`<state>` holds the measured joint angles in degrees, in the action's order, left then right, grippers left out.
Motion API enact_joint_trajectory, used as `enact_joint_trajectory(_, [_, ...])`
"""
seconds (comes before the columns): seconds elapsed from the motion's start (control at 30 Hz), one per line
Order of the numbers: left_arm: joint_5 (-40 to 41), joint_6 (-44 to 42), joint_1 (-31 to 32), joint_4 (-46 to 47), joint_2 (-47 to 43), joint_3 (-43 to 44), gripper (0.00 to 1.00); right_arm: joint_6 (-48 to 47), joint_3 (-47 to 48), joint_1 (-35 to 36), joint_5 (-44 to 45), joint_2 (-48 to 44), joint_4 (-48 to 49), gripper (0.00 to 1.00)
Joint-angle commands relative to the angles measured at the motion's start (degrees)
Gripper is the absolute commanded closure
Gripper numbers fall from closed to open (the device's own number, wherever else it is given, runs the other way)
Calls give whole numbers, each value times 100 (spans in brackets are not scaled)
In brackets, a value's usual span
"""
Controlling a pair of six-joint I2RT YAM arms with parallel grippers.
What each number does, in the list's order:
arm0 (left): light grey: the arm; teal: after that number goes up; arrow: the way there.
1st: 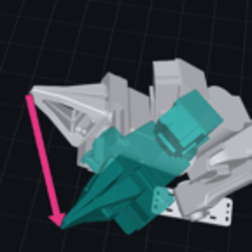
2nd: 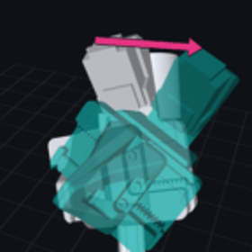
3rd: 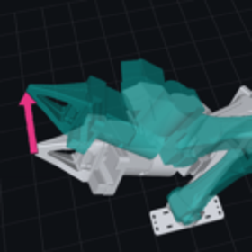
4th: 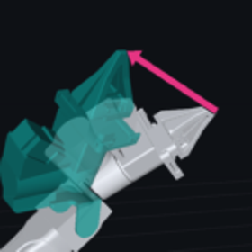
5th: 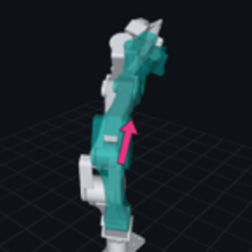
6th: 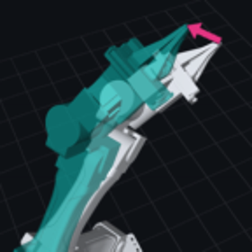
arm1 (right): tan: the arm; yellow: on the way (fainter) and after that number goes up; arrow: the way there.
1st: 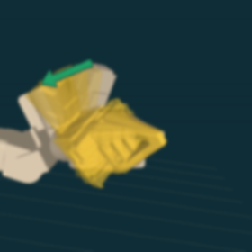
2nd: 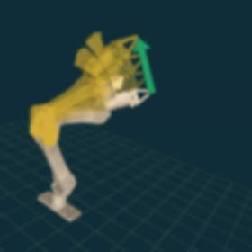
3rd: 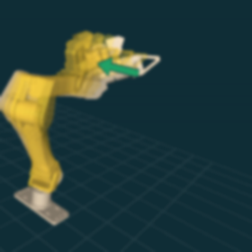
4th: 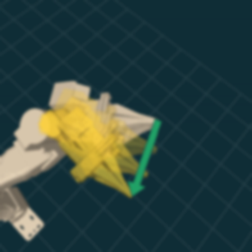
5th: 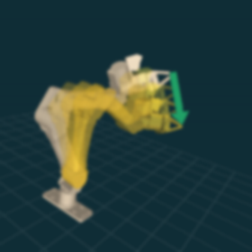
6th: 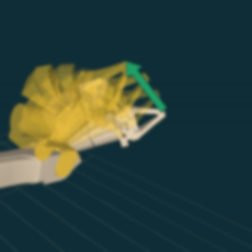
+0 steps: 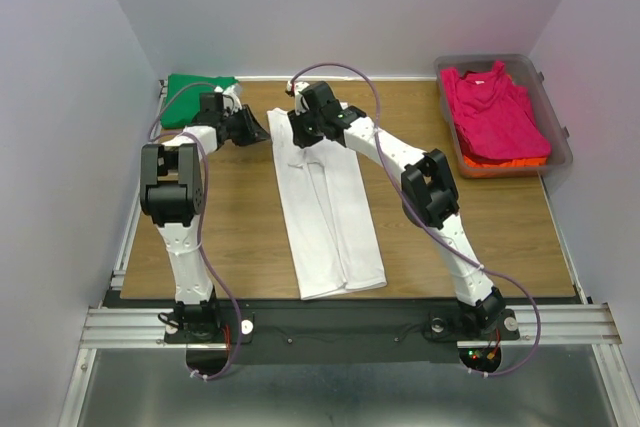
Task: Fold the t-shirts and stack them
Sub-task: Fold the tshirt
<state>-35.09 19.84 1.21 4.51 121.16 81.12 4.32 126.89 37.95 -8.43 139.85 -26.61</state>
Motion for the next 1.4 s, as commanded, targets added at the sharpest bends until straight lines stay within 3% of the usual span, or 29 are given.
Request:
enact_joint_trajectory(0.0, [-120,-15,-16,331,-690,-26,66,-19,108,10,-115,-195,191,70])
enact_joint_trajectory(0.3, [-700,424,54,691,-252,105,63,-44,161,107,-344,-90,165,56])
enact_joint_trajectory(0.5, [-578,372,169,622,161,307,63,-387,90,353,-116,-20,139,49])
enact_joint_trajectory(1.07, [-51,170,160,6,733,624,63,-1284,73,740,1387,455,-46,50])
enact_joint_trajectory(1.37, [-6,135,160,-47,768,633,63,-1425,99,731,1704,394,-55,61])
